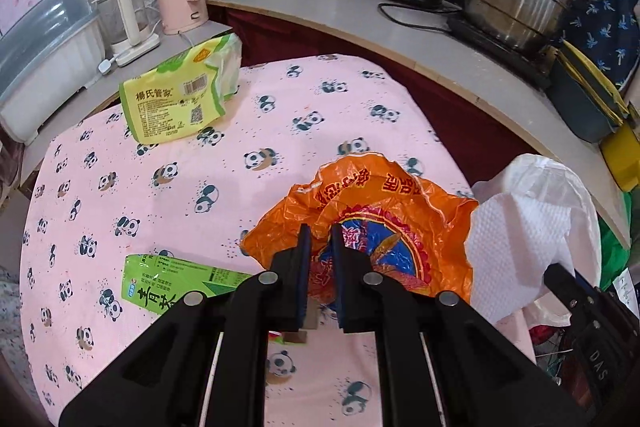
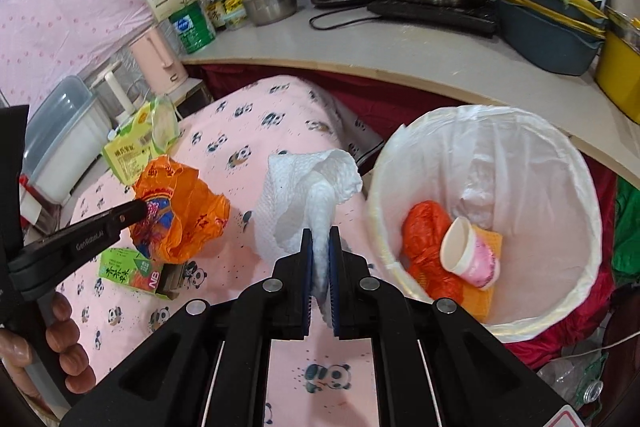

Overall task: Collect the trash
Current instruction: 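Carry the tissue toward the white bin with right gripper while left lifts the wrapper, then carry the wrapper over the bin and open left gripper while right holds tissue above, then open right gripper to drop the white tissue into the bin, then move both grippers back over the table toward the green juice carton, then lower left gripper around the green NB juice carton, then close left gripper on the carton and lift it, then grasp the yellow-green pouch with right gripper while left holds the carton, then carry the carton and pouch over the white bin with both grippers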

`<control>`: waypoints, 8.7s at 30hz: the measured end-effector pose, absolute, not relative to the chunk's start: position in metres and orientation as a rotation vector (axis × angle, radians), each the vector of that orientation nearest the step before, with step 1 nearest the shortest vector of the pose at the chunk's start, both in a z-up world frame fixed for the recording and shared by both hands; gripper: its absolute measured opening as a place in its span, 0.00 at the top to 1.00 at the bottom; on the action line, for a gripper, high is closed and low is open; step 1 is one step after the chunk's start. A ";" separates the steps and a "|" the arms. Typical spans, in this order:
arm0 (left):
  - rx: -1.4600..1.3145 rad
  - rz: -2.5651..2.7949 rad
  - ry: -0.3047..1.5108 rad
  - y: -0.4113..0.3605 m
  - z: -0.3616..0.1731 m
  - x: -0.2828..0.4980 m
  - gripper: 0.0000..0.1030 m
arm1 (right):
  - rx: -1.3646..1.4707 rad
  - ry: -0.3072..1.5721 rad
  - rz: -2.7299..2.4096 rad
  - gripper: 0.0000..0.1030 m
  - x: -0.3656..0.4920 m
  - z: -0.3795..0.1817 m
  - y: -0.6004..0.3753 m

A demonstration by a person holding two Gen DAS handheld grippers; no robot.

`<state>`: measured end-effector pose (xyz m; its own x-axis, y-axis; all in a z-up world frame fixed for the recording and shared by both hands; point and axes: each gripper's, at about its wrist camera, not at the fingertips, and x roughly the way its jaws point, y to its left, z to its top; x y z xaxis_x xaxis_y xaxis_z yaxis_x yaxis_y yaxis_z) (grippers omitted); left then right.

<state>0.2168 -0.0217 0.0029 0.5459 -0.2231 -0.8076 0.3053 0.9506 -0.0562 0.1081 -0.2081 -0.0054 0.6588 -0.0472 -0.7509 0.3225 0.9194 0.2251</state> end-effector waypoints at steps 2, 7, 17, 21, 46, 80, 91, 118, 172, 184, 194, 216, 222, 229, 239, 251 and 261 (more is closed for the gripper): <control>0.102 -0.326 0.933 -0.029 0.009 0.210 0.91 | 0.362 0.812 -0.228 0.94 0.101 0.001 -0.216; 0.121 -0.357 0.916 -0.050 0.018 0.196 0.91 | 0.379 0.771 -0.263 0.94 0.084 0.015 -0.237; 0.170 -0.442 0.901 -0.102 0.028 0.171 0.91 | 0.424 0.709 -0.347 0.94 0.049 0.032 -0.285; 0.194 -0.478 0.902 -0.127 0.027 0.163 0.91 | 0.444 0.690 -0.384 0.94 0.034 0.034 -0.306; 0.273 -0.618 0.947 -0.227 -0.001 0.139 0.66 | 0.512 0.670 -0.495 0.93 0.000 0.025 -0.369; 0.167 -0.436 0.892 -0.142 0.015 0.160 0.19 | 0.417 0.655 -0.372 0.45 0.052 0.051 -0.300; 0.094 -0.301 0.899 -0.069 0.015 0.170 0.17 | 0.369 0.695 -0.273 0.44 0.073 0.048 -0.245; -0.252 0.187 1.115 0.102 -0.034 0.212 0.17 | 0.247 0.934 0.037 0.44 0.172 -0.034 -0.112; -0.117 0.160 1.259 0.055 -0.087 0.190 0.19 | 0.214 0.990 0.114 0.59 0.108 -0.037 -0.101; -0.116 0.087 1.230 0.067 -0.074 0.186 0.52 | 0.214 0.958 0.086 0.59 0.120 -0.027 -0.102; -0.063 0.094 1.140 0.107 -0.051 0.206 0.63 | 0.182 0.906 0.111 0.59 0.181 -0.012 -0.066; -0.021 0.073 1.090 0.161 -0.066 0.330 0.84 | 0.184 0.911 0.090 0.59 0.385 -0.044 -0.008; -0.025 0.075 1.076 0.168 -0.064 0.346 0.84 | 0.211 0.932 0.097 0.68 0.408 -0.055 -0.004; -0.018 0.065 1.062 0.163 -0.058 0.339 0.84 | 0.218 0.914 0.111 0.97 0.383 -0.051 -0.002; -0.006 -0.014 1.012 0.116 -0.017 0.288 0.84 | 0.283 0.822 0.024 0.97 0.294 -0.002 -0.056; 0.085 -0.186 0.942 -0.002 0.033 0.199 0.84 | 0.350 0.696 -0.142 0.97 0.167 0.052 -0.167; 0.207 -0.344 0.922 -0.123 0.041 0.132 0.84 | 0.421 0.637 -0.299 0.97 0.075 0.063 -0.268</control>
